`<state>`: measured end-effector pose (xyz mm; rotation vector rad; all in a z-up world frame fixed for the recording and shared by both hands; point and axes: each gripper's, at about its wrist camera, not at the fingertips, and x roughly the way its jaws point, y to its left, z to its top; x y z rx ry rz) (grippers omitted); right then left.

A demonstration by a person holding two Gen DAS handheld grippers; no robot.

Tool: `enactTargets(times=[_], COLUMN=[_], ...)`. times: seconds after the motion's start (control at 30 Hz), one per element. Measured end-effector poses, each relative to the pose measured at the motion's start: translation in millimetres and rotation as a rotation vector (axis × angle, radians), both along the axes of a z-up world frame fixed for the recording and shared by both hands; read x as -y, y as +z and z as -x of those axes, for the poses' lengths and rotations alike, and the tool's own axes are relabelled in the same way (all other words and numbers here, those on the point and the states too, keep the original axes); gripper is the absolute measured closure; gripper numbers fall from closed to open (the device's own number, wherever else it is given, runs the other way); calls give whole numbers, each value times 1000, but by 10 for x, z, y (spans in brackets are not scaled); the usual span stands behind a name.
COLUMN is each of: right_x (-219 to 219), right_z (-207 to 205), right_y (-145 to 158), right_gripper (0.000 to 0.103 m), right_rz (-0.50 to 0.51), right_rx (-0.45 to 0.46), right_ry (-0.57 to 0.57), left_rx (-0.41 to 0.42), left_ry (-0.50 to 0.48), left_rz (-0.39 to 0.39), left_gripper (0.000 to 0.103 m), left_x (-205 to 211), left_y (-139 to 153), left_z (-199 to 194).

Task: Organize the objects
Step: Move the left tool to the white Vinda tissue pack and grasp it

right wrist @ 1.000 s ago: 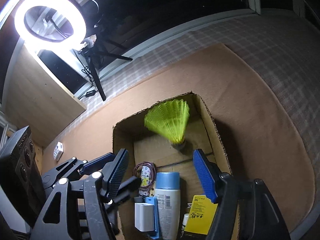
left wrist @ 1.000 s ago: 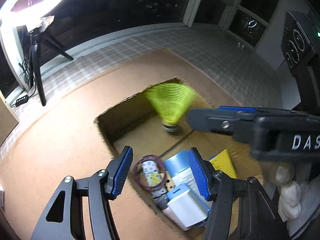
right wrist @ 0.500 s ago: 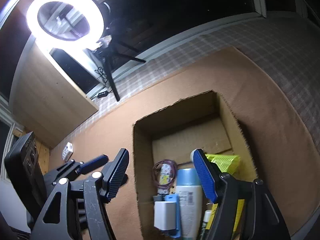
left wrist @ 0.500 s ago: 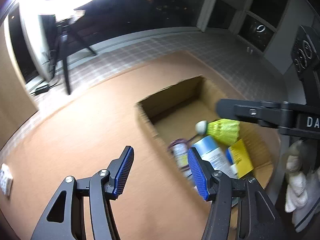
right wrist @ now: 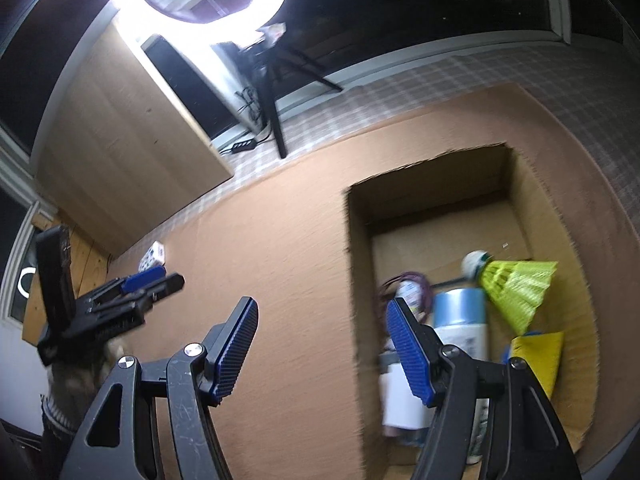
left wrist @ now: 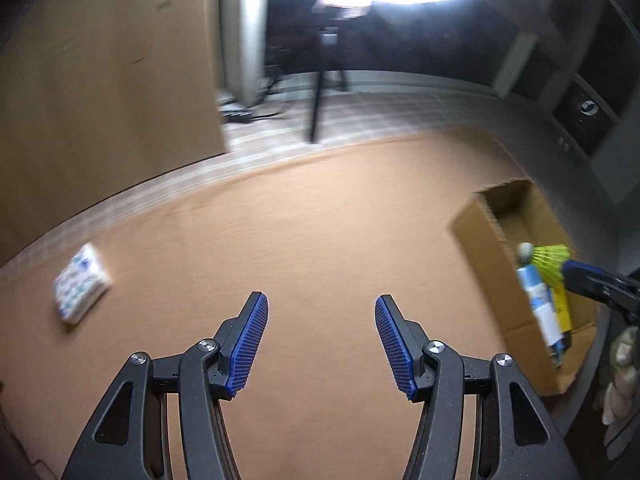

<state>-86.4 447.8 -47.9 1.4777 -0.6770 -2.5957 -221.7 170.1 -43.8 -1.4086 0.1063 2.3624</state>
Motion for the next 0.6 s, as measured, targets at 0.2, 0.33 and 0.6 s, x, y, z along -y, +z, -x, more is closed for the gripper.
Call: enactTargets(times=[0.2,0.33,0.6], right_x=[350,484,583], right_z=[-17,-54,-70], right_y=[-54,-84,-115], right_gripper=[40,40,40], right_rz=[-3,4,-3], right_rx=[32,50,95], right_ry=[44,43,29], left_rx=[17,40,60], left_ry=[119,200,348], left_rz=[36,19,4], left_gripper=[43,47,54], left_x=[745,1268,2102], left_y=[-158,-277,-443], left_z=[351,656,1173])
